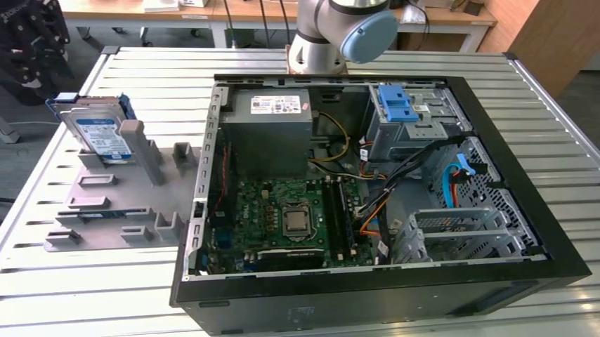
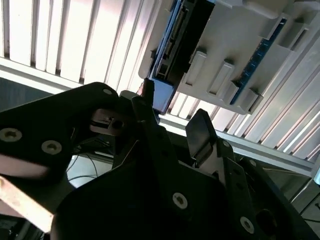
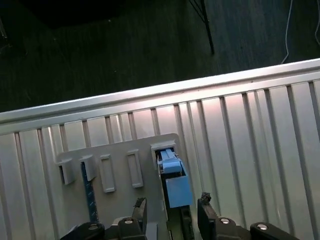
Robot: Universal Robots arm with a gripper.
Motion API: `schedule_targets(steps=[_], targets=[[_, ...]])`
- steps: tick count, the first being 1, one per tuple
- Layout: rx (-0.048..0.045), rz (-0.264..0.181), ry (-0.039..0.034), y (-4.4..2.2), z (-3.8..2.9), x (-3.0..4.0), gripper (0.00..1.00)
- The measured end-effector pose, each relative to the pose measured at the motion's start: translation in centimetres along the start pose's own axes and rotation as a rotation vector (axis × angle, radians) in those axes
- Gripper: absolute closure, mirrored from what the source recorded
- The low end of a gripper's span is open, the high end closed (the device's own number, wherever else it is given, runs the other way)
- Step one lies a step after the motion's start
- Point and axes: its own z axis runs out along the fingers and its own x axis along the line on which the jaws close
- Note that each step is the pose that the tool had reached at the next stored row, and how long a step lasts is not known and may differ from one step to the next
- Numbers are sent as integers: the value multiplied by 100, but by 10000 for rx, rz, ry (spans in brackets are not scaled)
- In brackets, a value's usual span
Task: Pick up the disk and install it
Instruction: 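Pick up the disk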
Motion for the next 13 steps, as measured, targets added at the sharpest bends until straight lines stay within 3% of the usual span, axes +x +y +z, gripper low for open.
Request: schedule_targets(steps=[1, 4, 6, 13], targets=[[-3, -180, 2, 0, 17, 0, 47], [-6, -543, 14, 4, 69, -2, 47], [2, -546, 53, 12, 108, -4, 47], [10, -547, 66, 26, 200, -58, 47]])
